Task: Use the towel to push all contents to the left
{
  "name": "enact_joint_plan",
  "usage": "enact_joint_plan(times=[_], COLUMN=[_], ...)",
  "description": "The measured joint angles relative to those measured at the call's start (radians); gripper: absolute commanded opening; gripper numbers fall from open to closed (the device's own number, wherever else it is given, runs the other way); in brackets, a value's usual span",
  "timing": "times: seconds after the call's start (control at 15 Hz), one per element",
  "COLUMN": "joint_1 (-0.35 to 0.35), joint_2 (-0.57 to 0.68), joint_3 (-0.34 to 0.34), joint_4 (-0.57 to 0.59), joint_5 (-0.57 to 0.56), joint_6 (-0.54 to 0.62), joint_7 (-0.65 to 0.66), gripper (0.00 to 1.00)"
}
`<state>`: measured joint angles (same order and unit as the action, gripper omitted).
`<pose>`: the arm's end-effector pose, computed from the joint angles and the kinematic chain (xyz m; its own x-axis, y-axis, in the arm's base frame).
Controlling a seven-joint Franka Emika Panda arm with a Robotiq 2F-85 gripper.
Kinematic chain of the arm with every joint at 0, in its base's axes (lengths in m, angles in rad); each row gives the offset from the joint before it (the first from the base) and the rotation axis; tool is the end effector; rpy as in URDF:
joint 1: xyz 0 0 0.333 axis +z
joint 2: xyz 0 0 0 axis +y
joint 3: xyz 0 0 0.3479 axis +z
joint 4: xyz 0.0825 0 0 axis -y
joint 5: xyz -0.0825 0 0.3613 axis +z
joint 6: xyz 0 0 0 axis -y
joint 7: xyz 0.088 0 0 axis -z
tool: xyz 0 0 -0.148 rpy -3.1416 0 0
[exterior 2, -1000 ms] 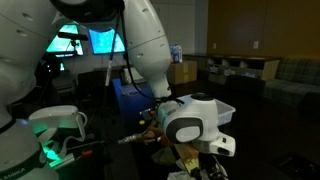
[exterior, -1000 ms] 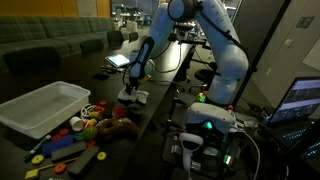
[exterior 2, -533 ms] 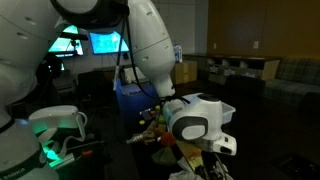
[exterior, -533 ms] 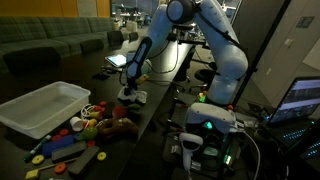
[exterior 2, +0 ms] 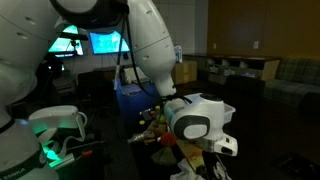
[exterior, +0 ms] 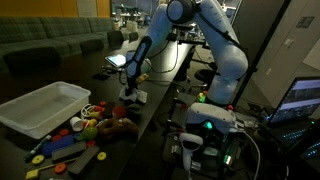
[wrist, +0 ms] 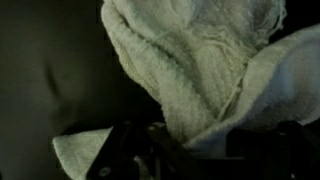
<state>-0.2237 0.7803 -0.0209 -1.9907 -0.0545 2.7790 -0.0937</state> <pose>0.5828 -0.1441 0.0681 0.9956 -0.0937 0.0036 -0.0938 -0.9950 0.0349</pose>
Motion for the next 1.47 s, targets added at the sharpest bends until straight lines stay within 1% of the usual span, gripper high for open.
enact_joint_plan(times=[0.33,0.87,1.13,1.47], joint_1=[0.012,0.077,0.118,0.156], joint_2=[-0.026,-0.115,-0.104,-0.048], joint_3=[-0.011,-0.036,-0.040,-0.041], joint_4=[-0.017,-0.080,-0.084,-0.068], joint_5=[0.000,-0.001,-0.003,-0.003], joint_6=[0.000,-0.001,0.000,-0.002], joint_7=[0.000,0.003,0.013,0.029], gripper=[0.01,0.01,0.01,0.01])
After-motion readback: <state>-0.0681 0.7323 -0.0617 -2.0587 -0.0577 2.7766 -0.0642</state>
